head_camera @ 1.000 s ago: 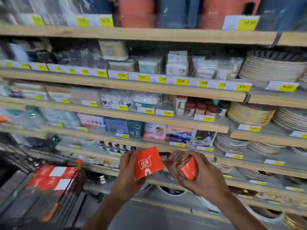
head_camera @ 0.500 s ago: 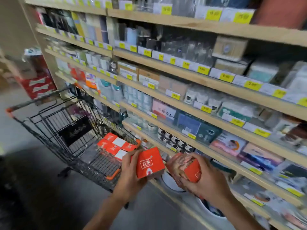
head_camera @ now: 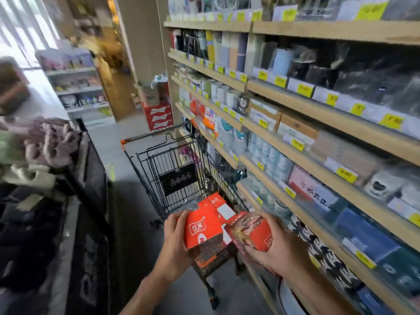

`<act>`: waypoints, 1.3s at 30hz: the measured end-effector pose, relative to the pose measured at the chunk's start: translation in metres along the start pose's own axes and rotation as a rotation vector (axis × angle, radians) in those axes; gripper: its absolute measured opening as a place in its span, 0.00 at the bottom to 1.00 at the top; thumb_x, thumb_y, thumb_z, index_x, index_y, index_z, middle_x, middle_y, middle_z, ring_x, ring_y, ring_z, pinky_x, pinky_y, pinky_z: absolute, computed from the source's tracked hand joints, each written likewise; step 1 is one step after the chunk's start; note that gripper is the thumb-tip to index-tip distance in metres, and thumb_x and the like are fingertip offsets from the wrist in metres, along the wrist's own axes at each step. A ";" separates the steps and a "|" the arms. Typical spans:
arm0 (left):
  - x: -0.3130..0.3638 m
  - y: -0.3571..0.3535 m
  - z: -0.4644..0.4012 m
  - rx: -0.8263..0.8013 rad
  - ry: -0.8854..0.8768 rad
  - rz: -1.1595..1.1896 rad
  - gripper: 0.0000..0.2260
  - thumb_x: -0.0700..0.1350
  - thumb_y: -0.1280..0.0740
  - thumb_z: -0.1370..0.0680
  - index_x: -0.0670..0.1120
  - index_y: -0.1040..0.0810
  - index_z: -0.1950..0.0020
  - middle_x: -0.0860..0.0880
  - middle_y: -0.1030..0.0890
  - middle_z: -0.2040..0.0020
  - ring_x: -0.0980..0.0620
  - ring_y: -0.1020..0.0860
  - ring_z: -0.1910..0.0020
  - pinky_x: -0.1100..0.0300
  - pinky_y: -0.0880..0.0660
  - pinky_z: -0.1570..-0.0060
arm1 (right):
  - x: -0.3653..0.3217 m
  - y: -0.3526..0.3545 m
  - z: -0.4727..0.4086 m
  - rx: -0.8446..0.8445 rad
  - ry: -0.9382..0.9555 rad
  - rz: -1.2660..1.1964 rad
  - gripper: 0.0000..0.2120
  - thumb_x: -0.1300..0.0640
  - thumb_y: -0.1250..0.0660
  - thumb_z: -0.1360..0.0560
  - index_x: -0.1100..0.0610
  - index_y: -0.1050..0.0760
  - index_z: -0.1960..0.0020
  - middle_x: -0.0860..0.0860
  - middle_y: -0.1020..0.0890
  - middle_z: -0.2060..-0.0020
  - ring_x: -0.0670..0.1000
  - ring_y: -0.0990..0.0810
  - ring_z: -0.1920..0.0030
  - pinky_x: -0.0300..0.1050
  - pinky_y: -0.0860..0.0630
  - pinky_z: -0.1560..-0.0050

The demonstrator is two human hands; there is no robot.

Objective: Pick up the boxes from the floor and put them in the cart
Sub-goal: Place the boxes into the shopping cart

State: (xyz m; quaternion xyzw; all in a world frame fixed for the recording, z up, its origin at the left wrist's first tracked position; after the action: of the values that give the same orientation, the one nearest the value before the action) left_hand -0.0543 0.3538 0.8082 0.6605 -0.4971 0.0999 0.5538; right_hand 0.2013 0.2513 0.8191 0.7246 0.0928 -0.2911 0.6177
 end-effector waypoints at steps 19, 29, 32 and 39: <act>-0.110 -0.027 -0.104 0.163 0.349 0.051 0.48 0.55 0.17 0.37 0.48 0.38 0.24 0.53 0.38 0.32 0.58 0.36 0.29 0.66 0.35 0.31 | -0.001 -0.081 -0.218 -0.276 0.209 0.018 0.47 0.31 0.26 0.37 0.42 0.39 0.24 0.47 0.26 0.32 0.43 0.26 0.52 0.30 0.27 0.58; -0.259 -0.044 -0.189 0.090 0.520 0.179 0.49 0.48 0.15 0.39 0.47 0.38 0.25 0.54 0.38 0.35 0.65 0.39 0.33 0.77 0.34 0.40 | -0.024 -0.166 -0.333 -0.307 0.075 0.074 0.46 0.33 0.23 0.36 0.40 0.41 0.25 0.45 0.27 0.35 0.48 0.20 0.48 0.42 0.17 0.53; -0.297 -0.048 -0.215 0.095 0.555 0.193 0.47 0.45 0.16 0.39 0.47 0.37 0.26 0.53 0.37 0.37 0.62 0.37 0.39 0.81 0.36 0.44 | -0.029 -0.185 -0.361 -0.288 0.051 0.069 0.44 0.35 0.22 0.36 0.39 0.40 0.26 0.45 0.26 0.36 0.49 0.19 0.48 0.47 0.16 0.54; -0.376 -0.087 -0.261 0.107 0.731 0.245 0.45 0.56 0.22 0.38 0.51 0.42 0.27 0.56 0.40 0.38 0.52 0.37 0.36 0.58 0.37 0.32 | -0.017 -0.233 -0.422 -0.274 -0.025 0.082 0.44 0.39 0.20 0.36 0.41 0.38 0.26 0.48 0.25 0.35 0.52 0.20 0.42 0.49 0.18 0.51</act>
State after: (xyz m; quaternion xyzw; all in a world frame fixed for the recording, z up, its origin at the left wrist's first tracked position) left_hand -0.0611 0.7668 0.5926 0.5450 -0.3363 0.4196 0.6433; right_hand 0.2017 0.7071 0.6604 0.6329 0.0945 -0.2591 0.7235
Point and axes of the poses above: each hand's wrist, its own z-axis away from the middle knuckle, its own y-axis out of the back of the hand, x = y × z, the point moved 10 cm from there along -z, towards the middle knuckle
